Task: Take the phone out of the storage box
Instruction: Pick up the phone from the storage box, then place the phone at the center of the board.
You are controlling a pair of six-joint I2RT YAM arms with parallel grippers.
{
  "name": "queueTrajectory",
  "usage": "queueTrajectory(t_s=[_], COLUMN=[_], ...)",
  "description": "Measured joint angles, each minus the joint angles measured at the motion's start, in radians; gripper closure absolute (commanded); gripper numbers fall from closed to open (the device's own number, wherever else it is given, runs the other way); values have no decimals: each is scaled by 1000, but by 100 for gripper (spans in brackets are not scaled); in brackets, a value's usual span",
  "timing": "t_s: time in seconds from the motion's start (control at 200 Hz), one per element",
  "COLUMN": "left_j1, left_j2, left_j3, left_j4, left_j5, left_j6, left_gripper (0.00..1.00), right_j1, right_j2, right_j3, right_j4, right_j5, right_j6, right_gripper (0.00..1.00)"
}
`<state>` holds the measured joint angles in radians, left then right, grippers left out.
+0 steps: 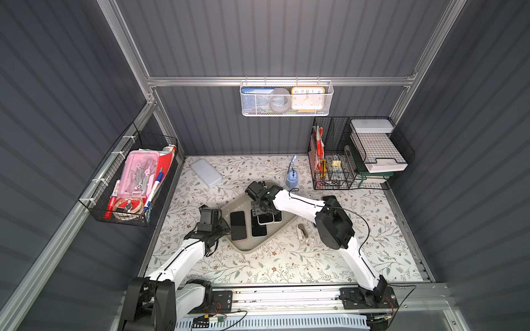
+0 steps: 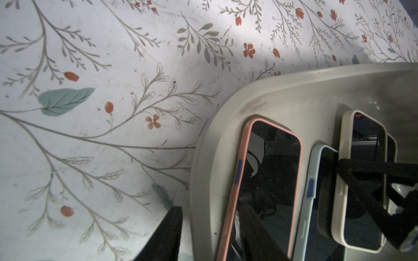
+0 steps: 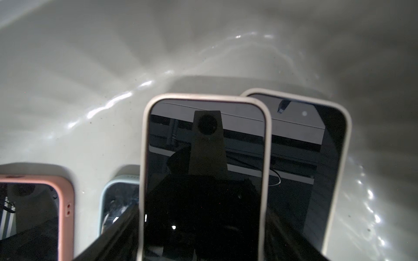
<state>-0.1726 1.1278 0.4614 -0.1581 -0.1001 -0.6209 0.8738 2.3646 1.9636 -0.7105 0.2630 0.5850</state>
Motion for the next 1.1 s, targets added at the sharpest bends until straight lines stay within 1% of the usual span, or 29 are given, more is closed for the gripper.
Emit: queueTrajectory(t_s=[0.085,0.285,0.415,0.525,0.725,0.851,0.956,1.011,1.101], left_j1=[0,0,0,0,0,0,0,0,0], left_j2=[0,0,0,0,0,0,0,0,0], left_j3=[0,0,0,0,0,0,0,0,0], left_j4=[0,0,0,0,0,0,0,0,0], left_j5=[0,0,0,0,1,1,3,3,3], left_j6=[-1,-1,0,-1,0,0,0,1,1], left_gripper=[50,47,47,49,53,54,59,63,66], right_j1=[0,0,0,0,-7,-33,-85,-129,-217], right_j2=[0,0,-9,-54,-257,-389,-498,-560,-666], right_j3=[1,8,7,-17,-157,-264,-376,-448,-575], right_j4=[0,-13,-23,-31,-12,7,6,6,5], right_j5=[0,0,0,5,26,33,19,6,-7], right_j6=[0,-8,-26,-40,-60,-74,-101,-117,-150], right_gripper=[30,34,34,35,35,35,37,38,40])
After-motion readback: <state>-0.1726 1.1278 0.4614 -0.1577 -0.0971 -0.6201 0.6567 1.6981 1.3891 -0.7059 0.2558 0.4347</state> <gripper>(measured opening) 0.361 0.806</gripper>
